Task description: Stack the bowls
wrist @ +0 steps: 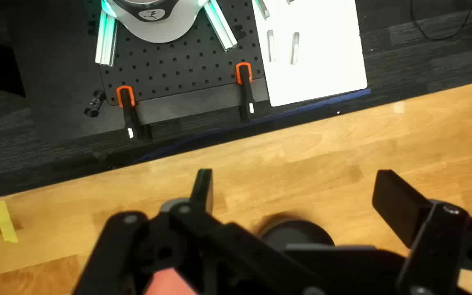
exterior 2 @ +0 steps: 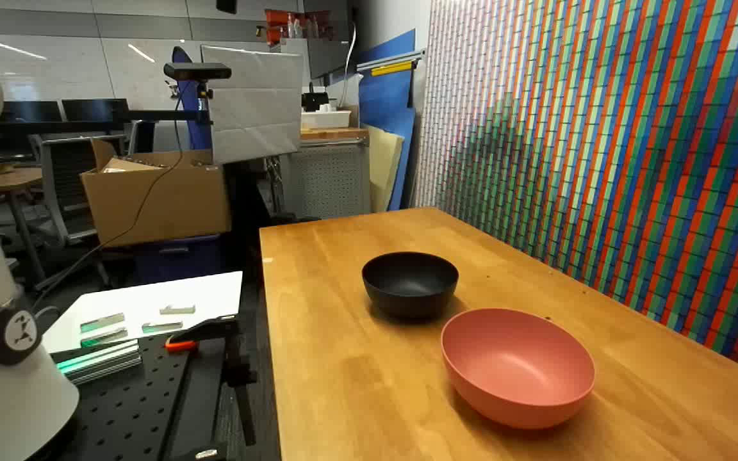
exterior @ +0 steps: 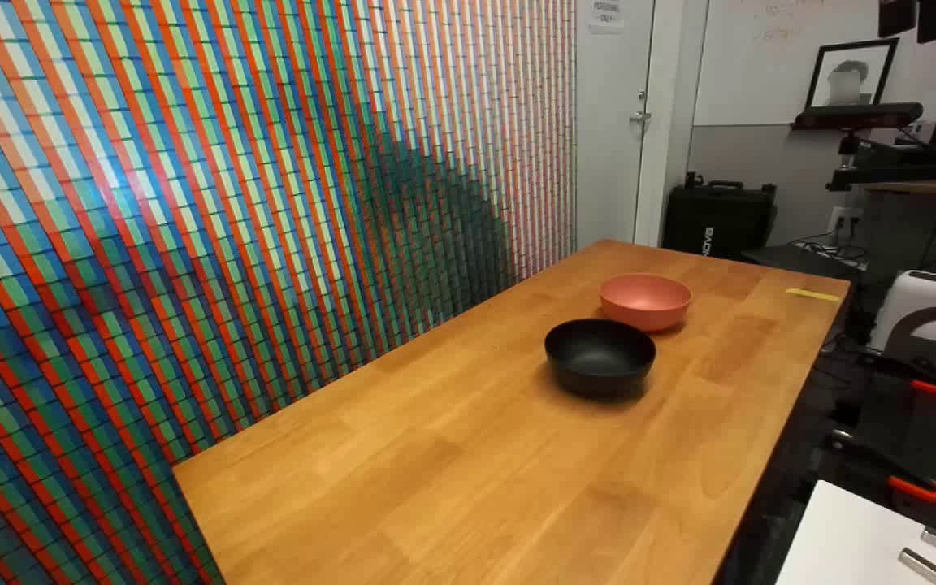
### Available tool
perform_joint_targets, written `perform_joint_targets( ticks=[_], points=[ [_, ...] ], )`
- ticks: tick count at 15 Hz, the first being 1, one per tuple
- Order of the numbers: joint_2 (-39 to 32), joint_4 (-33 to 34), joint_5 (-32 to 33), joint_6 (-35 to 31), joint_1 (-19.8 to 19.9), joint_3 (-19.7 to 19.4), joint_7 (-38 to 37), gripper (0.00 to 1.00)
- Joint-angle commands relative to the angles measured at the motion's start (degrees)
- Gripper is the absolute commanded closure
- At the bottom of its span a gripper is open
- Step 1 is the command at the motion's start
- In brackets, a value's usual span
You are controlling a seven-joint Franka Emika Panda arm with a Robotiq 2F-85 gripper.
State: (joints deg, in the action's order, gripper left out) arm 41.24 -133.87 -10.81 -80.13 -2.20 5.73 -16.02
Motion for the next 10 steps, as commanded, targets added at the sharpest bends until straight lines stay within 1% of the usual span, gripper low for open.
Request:
perform_joint_targets(
  ticks=[1, 3, 5, 8, 10],
  points=[
    [0.02, 0.21, -0.33, 0.19, 1.03, 0.68, 0.52, 0.0],
    [-1.78, 1.51, -0.04, -2.23, 1.11, 1.25, 0.56, 0.0],
    [-4.48, 2.81, 0.8, -7.63, 0.83, 2.78, 0.58, 0.0],
    [-10.99, 5.27, 2.46, -18.15, 0.03, 6.62, -0.95, 0.0],
    [-16.99, 7.16, 3.47, -24.66, -0.64, 9.51, -2.83, 0.0]
  ],
)
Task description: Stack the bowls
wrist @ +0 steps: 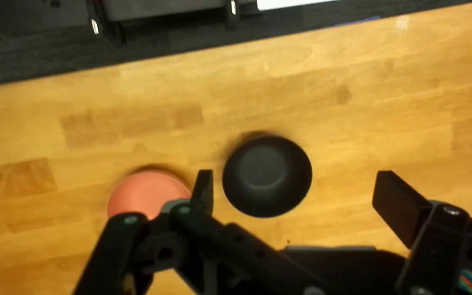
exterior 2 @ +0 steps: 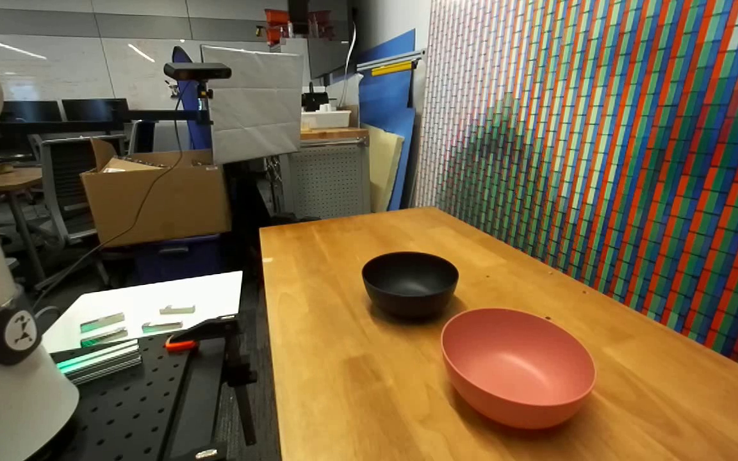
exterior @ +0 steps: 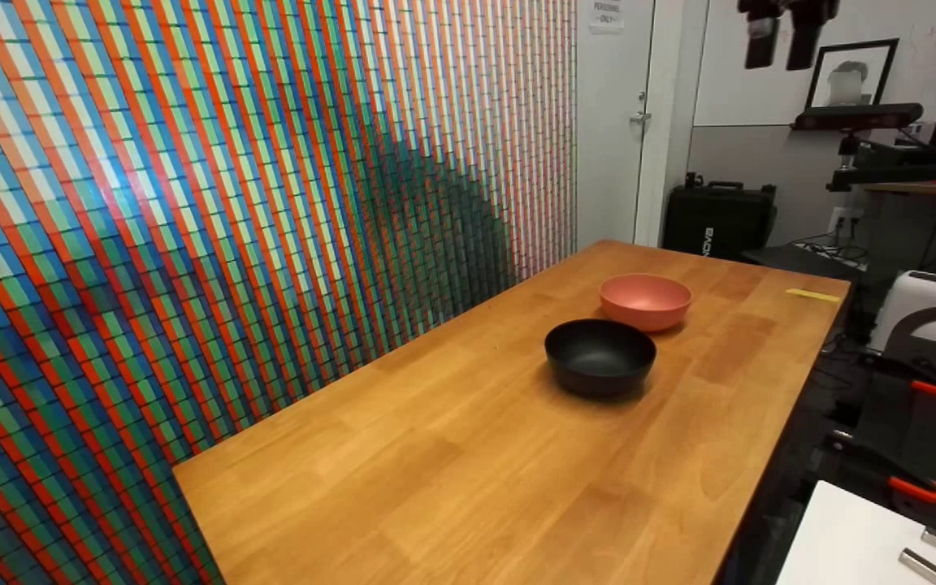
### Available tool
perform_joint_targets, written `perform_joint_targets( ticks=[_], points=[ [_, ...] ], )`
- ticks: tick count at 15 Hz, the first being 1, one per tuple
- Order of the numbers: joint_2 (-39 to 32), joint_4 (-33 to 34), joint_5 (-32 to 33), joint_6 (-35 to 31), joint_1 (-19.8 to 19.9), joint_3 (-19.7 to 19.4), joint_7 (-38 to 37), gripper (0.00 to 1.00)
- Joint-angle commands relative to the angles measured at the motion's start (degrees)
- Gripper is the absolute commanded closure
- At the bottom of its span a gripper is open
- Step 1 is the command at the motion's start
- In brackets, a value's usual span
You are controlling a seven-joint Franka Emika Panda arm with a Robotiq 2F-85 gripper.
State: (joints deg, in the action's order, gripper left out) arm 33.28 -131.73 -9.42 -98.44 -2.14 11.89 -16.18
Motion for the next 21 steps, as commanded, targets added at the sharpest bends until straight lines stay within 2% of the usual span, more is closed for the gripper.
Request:
perform_joint_targets(
  ticks=[1, 4, 7, 10, 14, 21],
  points=[
    [-11.54, 5.69, 2.94, -8.96, -1.0, 4.62, -3.72, 0.0],
    [-21.51, 7.86, 7.61, -16.34, -1.76, 8.25, -7.68, 0.0],
    [-31.99, 10.2, 14.94, -21.11, -3.01, 9.23, -13.42, 0.0],
    [-41.12, 12.21, 23.07, -23.69, -5.86, 6.92, -18.68, 0.0],
    [-51.2, 15.94, 29.14, -25.05, -10.97, 2.11, -22.31, 0.0],
    [-63.05, 23.64, 29.33, -24.8, -18.47, -4.02, -22.87, 0.0]
  ],
)
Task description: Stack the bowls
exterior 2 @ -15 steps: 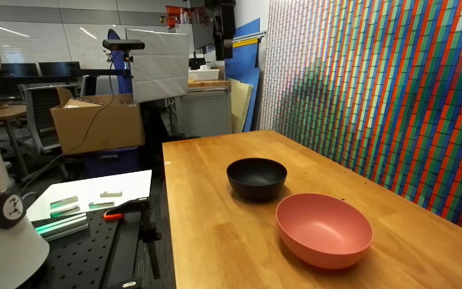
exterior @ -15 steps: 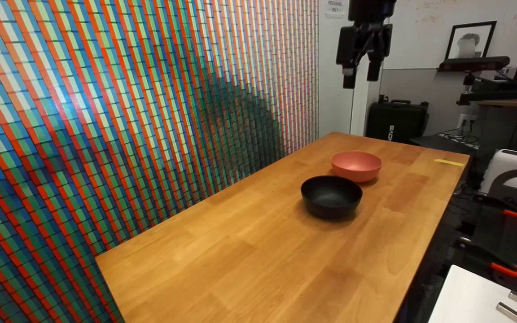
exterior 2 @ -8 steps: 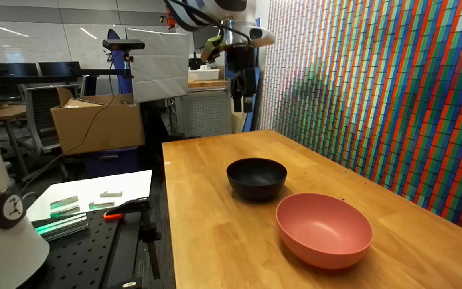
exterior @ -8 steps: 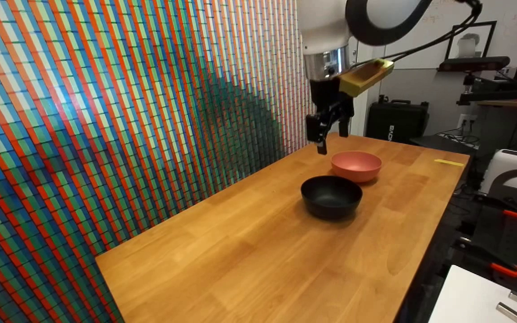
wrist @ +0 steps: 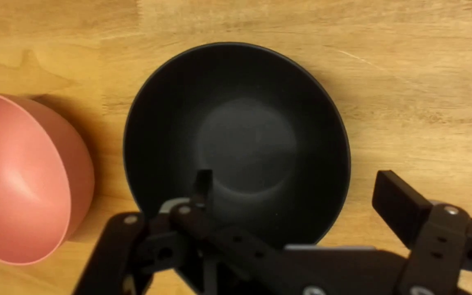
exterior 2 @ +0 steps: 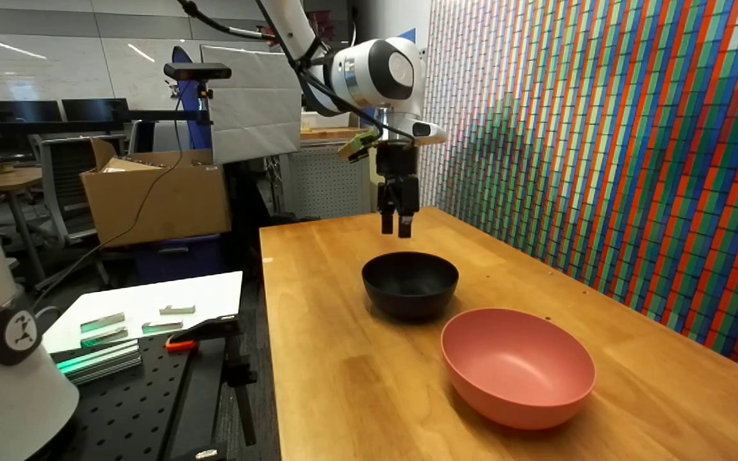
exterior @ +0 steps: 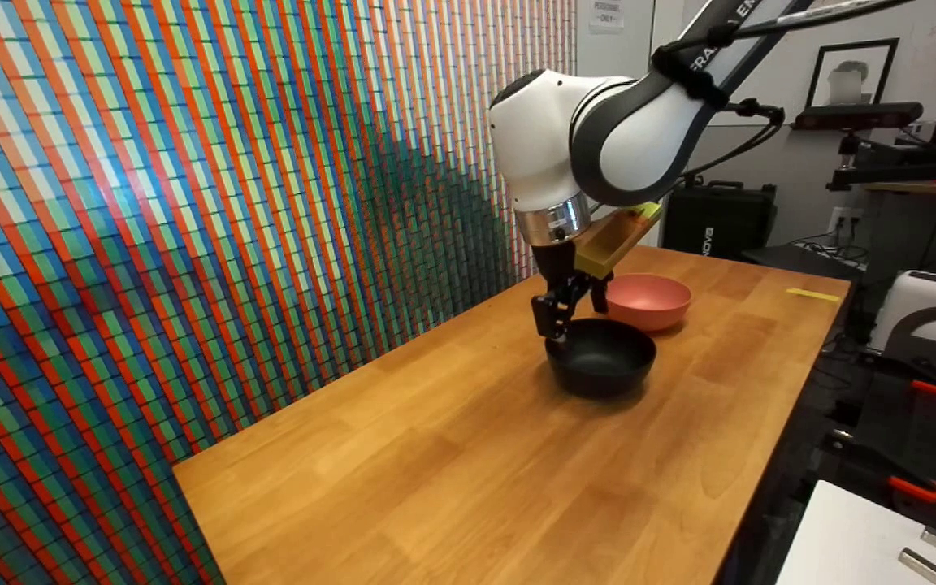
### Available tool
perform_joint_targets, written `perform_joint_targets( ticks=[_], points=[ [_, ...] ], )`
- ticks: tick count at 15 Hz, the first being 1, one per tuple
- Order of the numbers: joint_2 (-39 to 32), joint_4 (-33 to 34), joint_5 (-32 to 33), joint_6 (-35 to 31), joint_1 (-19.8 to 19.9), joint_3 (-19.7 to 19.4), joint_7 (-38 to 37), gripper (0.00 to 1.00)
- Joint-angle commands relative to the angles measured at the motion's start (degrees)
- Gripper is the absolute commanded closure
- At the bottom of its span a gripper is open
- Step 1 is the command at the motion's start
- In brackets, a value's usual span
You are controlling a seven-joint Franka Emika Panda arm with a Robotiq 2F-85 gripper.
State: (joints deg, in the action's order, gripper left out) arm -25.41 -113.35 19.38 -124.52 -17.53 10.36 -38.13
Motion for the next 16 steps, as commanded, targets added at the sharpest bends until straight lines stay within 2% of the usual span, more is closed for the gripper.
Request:
perform_joint_targets(
  ticks=[1, 10, 11, 16],
  points=[
    [-5.5, 6.33, 0.45, 1.52, -3.91, -3.08, -0.93, 0.0],
    [-13.45, 15.59, -0.4, 5.04, -7.93, -6.02, 0.25, 0.0],
    [-10.55, 10.84, -0.66, 1.71, -7.37, -5.59, 0.33, 0.0],
    [-11.1, 11.05, -0.68, 1.74, -7.49, -5.66, 0.37, 0.0]
  ],
)
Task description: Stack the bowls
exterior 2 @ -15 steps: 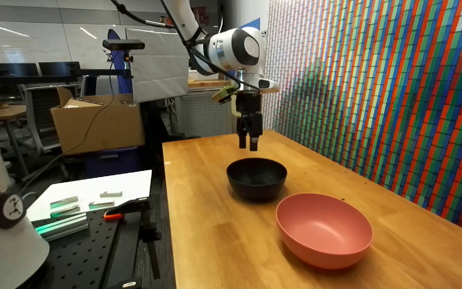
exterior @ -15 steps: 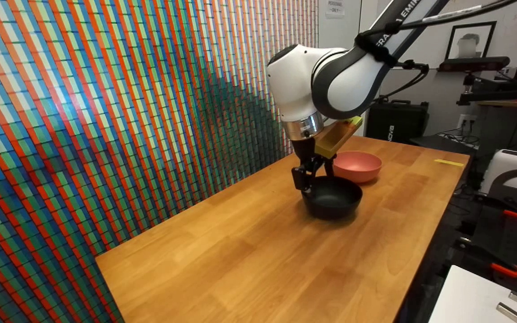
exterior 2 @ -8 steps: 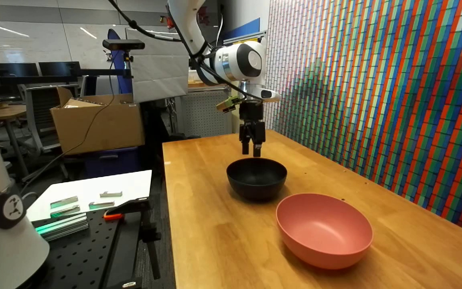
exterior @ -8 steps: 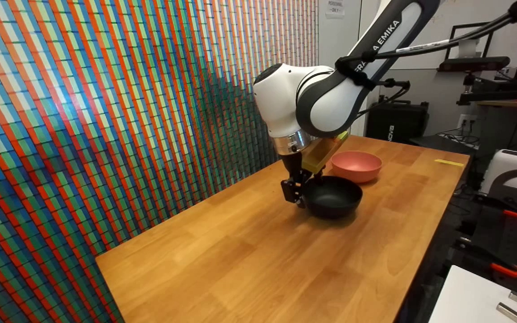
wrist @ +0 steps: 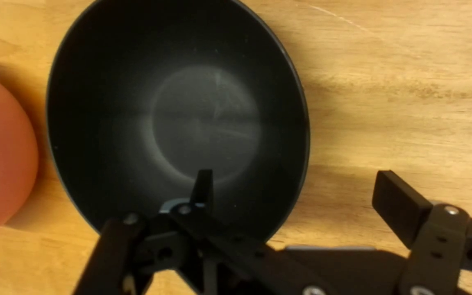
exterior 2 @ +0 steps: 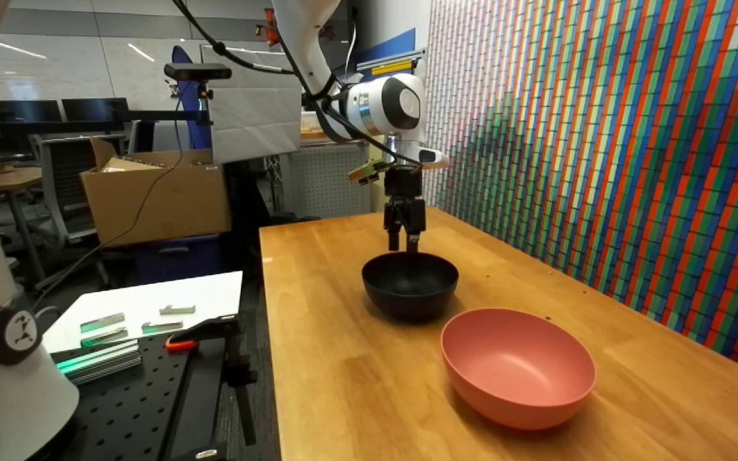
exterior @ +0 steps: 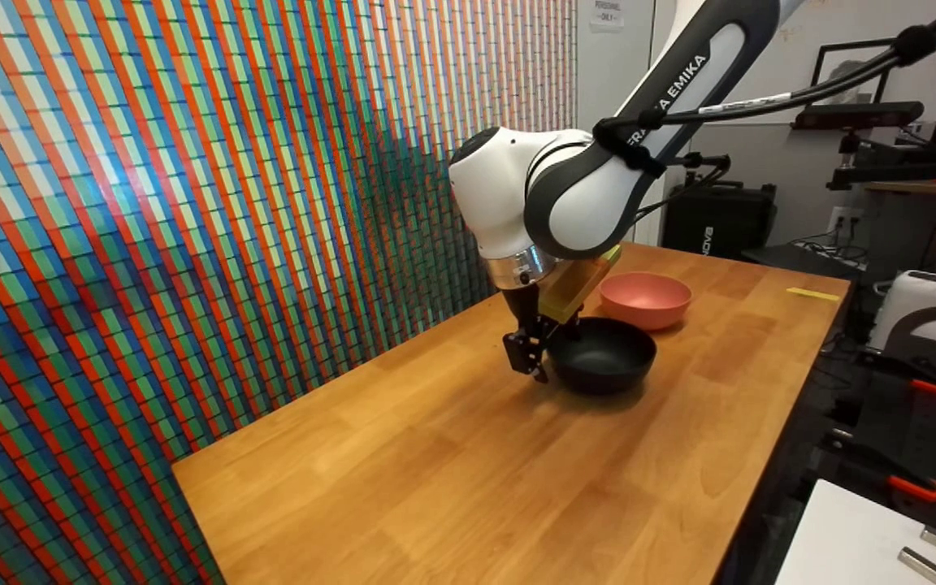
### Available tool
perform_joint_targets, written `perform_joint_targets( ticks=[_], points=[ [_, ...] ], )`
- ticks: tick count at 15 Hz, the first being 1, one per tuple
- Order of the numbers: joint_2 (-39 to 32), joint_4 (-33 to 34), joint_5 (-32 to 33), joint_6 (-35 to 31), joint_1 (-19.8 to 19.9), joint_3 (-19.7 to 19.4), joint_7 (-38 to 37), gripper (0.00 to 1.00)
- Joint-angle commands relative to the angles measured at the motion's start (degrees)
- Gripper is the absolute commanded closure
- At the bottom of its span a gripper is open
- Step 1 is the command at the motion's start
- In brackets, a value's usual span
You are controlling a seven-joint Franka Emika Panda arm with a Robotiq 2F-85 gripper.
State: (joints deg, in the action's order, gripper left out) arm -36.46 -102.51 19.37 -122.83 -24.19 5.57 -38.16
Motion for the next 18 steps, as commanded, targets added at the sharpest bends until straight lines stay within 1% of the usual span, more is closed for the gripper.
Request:
perform_joint_targets(
  ticks=[1, 8, 9, 10, 14, 15, 18],
  points=[
    [-0.05, 0.21, -0.67, 0.05, -0.86, -0.87, 0.4, 0.0],
    [0.03, -3.87, 2.96, -4.5, -4.11, -2.81, -5.12, 0.0],
    [0.03, -4.38, 3.24, -5.28, -4.41, -3.06, -5.84, 0.25],
    [0.27, -5.03, 3.28, -5.95, -4.43, -3.17, -6.48, 0.26],
    [1.57, -7.3, 3.97, -8.3, -4.54, -4.08, -8.62, 0.58],
    [1.89, -7.7, 3.97, -8.86, -4.39, -4.28, -8.82, 0.65],
    [2.53, -8.59, 3.88, -9.51, -3.97, -4.81, -8.84, 0.89]
  ],
)
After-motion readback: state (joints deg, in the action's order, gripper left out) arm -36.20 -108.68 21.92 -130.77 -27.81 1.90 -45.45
